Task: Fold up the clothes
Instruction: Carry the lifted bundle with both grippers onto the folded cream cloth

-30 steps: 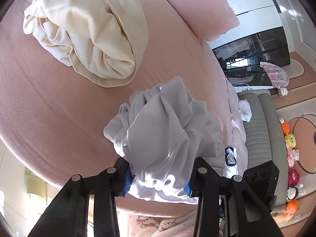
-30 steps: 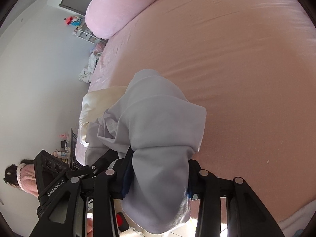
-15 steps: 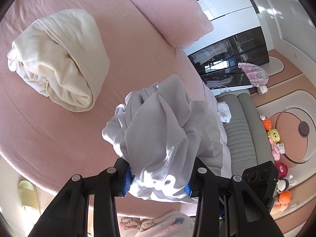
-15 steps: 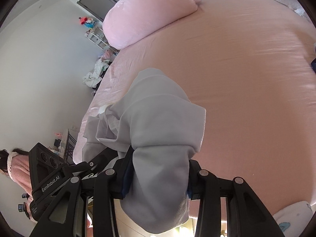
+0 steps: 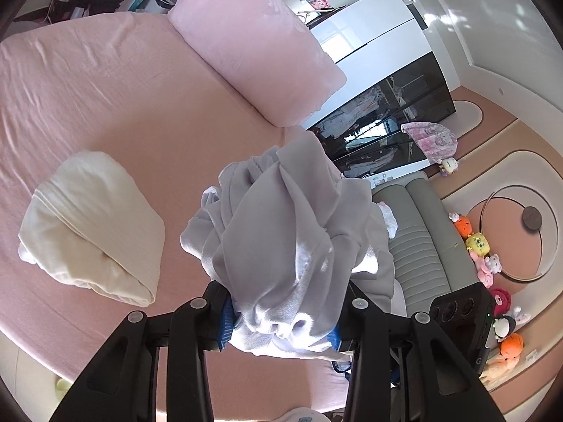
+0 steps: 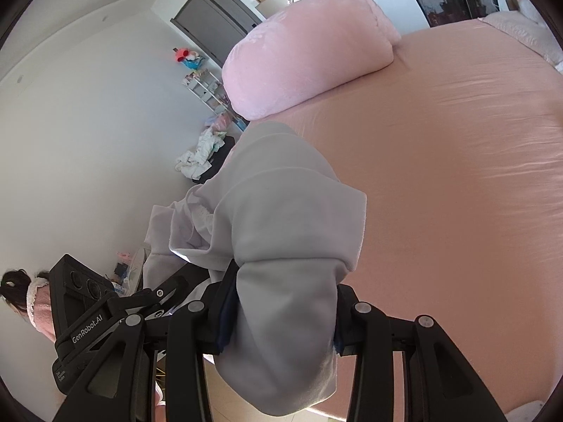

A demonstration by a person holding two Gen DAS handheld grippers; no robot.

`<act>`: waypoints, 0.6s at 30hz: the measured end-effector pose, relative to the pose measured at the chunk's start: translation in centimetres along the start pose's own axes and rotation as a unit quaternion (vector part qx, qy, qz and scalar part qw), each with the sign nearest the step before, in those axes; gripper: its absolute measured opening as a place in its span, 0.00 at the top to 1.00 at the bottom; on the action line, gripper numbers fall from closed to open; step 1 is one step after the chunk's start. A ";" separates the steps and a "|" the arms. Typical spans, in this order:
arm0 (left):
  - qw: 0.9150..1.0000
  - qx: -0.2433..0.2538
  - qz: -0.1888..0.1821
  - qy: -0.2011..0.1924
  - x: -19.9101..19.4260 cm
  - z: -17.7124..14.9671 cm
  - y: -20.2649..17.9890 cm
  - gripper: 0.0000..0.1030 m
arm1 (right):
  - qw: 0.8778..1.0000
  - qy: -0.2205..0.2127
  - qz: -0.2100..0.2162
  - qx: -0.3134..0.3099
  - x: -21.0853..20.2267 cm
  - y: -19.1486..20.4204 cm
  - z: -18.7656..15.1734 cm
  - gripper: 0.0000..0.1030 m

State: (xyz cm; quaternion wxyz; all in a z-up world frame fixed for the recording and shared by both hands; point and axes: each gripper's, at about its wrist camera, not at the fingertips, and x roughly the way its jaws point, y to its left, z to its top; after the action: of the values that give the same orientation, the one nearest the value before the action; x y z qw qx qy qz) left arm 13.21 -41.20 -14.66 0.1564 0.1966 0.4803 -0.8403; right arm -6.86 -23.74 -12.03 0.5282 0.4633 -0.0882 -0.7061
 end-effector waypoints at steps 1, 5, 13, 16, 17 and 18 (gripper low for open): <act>1.000 0.005 0.003 -0.004 -0.2 0.6 -0.1 0.65 | 1.000 -0.001 0.004 0.000 0.4 0.5 0.5 0.60; 1.000 0.012 0.017 -0.017 -1.1 2.5 0.4 0.65 | 1.000 0.001 0.020 -0.005 1.9 2.0 2.1 0.60; 0.999 0.001 0.043 -0.023 -2.0 5.4 3.1 0.65 | 0.998 0.030 0.048 -0.002 6.6 4.1 3.5 0.60; 0.999 -0.007 0.045 -0.011 -1.8 6.0 4.8 0.65 | 0.998 0.045 0.054 0.001 8.1 4.2 3.6 0.60; 0.999 -0.012 0.046 -0.006 -1.7 6.2 5.4 0.65 | 0.997 0.050 0.053 0.000 8.6 4.2 3.6 0.60; 0.999 -0.019 0.049 -0.001 -1.5 6.4 5.8 0.65 | 0.997 0.056 0.051 0.000 9.2 4.2 3.5 0.60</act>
State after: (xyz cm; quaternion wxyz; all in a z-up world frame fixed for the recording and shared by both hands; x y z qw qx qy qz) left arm 15.98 -49.48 -15.38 0.2013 0.2164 0.4856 -0.8228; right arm -6.80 -34.40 -12.68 0.5676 0.4973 -0.0817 -0.6511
